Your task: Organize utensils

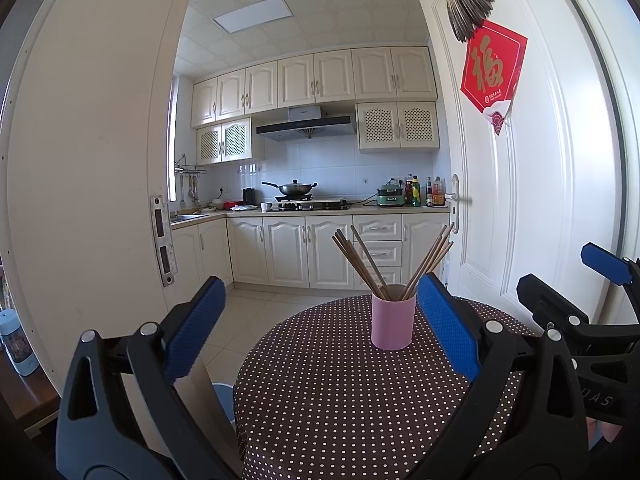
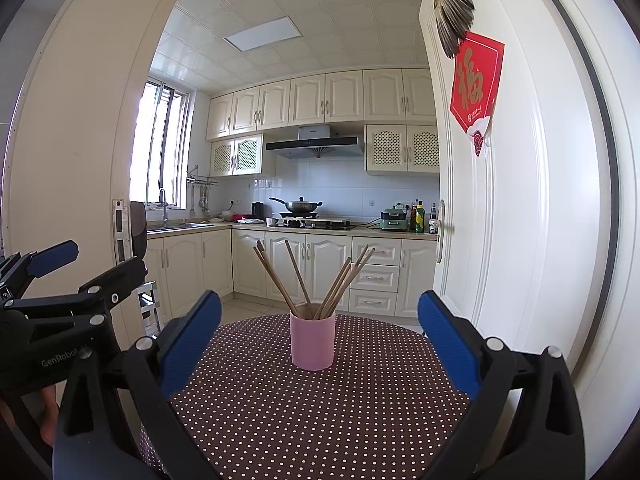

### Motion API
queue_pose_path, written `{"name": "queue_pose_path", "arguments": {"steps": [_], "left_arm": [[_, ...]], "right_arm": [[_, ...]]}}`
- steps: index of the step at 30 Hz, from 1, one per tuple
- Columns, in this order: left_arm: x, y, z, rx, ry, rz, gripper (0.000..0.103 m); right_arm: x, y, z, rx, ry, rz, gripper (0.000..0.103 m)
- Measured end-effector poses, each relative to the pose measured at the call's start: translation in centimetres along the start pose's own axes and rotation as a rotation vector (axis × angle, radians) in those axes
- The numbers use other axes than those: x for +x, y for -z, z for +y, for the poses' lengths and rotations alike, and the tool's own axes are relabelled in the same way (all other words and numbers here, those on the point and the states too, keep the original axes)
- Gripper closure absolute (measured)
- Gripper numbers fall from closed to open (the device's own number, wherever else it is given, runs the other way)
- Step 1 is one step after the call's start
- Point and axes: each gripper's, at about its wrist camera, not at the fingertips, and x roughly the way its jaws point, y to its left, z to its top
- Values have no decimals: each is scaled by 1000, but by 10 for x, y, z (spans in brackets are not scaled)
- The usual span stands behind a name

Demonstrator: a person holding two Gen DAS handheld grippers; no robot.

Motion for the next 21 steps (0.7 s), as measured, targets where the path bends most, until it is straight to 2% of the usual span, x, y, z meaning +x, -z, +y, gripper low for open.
{"name": "queue_pose_path", "arguments": {"steps": [21], "left_arm": [[4,2,3,-2,1,8,8]], "right_arm": [[3,1,0,-1,-3,5,8]]}}
